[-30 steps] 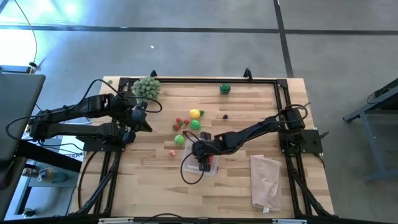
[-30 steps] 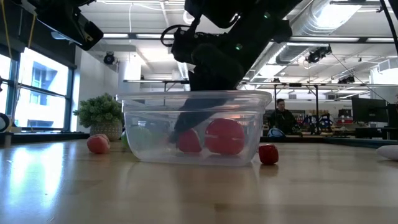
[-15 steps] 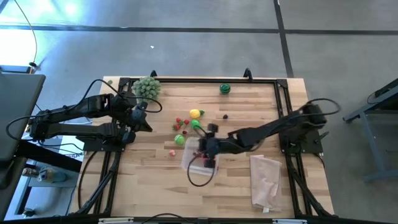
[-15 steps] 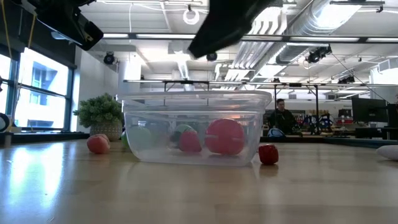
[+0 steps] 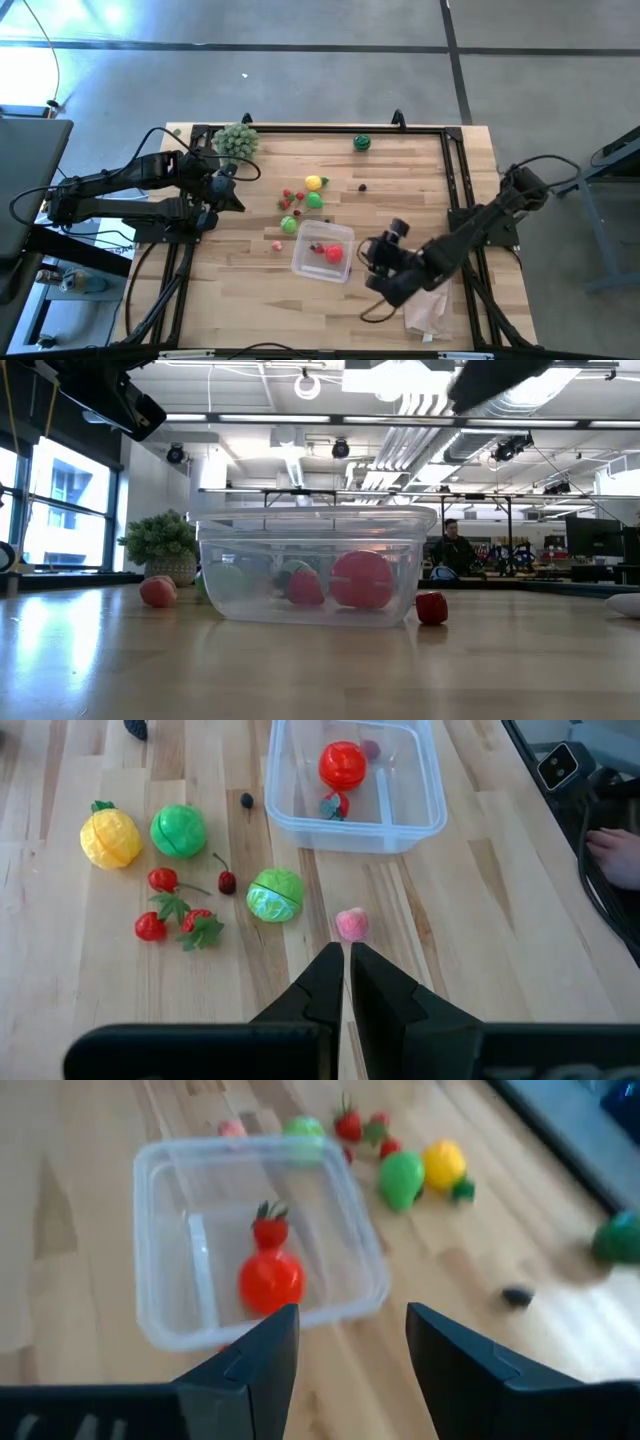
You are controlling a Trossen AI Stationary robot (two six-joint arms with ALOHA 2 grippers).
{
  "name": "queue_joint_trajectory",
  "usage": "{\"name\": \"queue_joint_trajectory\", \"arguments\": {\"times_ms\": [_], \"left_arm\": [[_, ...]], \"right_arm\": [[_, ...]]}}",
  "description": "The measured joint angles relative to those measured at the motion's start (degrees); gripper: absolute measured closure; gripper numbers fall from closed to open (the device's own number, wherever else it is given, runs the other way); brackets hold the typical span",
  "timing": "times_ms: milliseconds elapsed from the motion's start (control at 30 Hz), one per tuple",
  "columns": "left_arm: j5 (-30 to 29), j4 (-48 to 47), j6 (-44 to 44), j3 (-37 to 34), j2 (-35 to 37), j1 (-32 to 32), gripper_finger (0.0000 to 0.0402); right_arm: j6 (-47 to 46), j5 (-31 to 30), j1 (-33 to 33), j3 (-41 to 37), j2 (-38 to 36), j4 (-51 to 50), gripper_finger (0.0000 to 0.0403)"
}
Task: Pick and placing Produce into tupperware
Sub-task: Put the red cherry into the transparent bin
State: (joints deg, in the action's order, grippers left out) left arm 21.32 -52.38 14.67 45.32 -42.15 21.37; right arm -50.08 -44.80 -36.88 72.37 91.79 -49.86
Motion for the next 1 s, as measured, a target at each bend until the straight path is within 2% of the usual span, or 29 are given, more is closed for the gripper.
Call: {"name": "queue_joint_trajectory", "arguments": {"times_ms": [200, 333, 467, 600, 733, 867, 1000], "left_arm": [[-0.02, 0.00, -0.02, 0.00, 0.02, 0.00, 0.0387], [0.00, 0.00, 0.00, 0.00, 0.00, 0.00, 0.0387], [0.00, 0.00, 0.00, 0.00, 0.00, -0.02, 0.0387], [0.00, 0.00, -0.01, 0.00, 0.02, 0.00, 0.0387], [-0.02, 0.00, -0.01, 0.00, 0.00, -0.02, 0.0387], [-0.02, 0.00, -0.02, 0.00, 0.00, 0.00, 0.0387], [-0.02, 0.00, -0.01, 0.00, 0.01, -0.01, 0.0387]], "right_arm": [[-9.43, 1.05, -2.85, -8.06, 0.08, 6.77, 0.0224], [-10.63, 4.03, -2.95, -15.70, 0.08, 19.09, 0.0224], [-4.91, 6.56, -2.93, -24.44, 0.08, 38.45, 0.0224], [-0.85, 9.38, -2.93, -30.83, 0.09, 51.44, 0.0224], [1.35, 10.88, -2.91, -33.90, 0.09, 53.42, 0.0224], [11.85, 11.09, -2.91, -34.83, 1.47, 53.59, 0.0224], [17.66, 11.27, -2.19, -34.83, 5.33, 58.07, 0.0224]]}}
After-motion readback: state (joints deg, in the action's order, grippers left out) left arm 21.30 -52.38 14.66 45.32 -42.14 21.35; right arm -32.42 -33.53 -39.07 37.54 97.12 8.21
